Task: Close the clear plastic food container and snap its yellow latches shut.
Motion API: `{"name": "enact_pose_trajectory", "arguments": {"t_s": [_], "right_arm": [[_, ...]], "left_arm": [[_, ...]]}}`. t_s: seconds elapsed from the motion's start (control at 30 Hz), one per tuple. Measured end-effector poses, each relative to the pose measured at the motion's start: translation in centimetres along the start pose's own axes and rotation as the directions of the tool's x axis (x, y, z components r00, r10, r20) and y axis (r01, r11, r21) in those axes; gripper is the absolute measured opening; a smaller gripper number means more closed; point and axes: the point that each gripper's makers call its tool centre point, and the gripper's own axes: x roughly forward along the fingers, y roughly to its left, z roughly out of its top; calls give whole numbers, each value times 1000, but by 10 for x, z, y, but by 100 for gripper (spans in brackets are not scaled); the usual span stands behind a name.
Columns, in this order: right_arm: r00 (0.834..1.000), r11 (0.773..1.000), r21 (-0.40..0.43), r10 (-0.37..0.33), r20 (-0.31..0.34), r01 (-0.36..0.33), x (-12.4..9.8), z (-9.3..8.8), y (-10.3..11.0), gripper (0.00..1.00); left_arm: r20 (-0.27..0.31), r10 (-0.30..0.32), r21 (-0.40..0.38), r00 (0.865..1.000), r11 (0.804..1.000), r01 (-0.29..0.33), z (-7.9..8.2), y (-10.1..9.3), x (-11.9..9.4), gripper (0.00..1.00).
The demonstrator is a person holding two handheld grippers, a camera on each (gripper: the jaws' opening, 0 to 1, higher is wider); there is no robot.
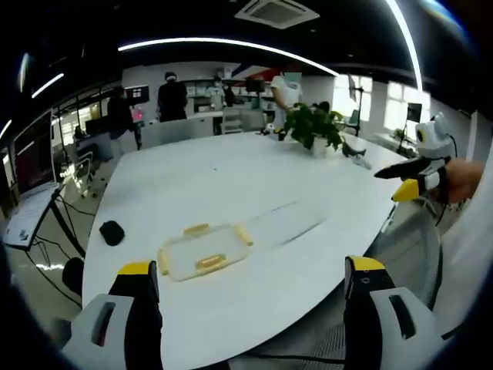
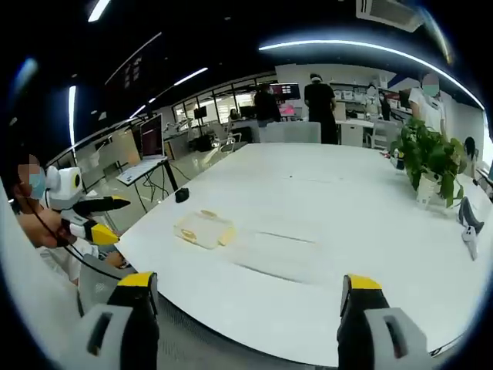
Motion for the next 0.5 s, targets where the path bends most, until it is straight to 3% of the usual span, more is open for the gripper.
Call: {"name": "enact_pose_trajectory", "arguments": {"t_s": [0.5], "right_arm": [[1000, 1000, -17, 6, -20, -7, 4, -3, -1, 99]], "left_arm": [[-2, 3, -2, 1000, 1000, -3, 0, 4, -1, 99]]}}
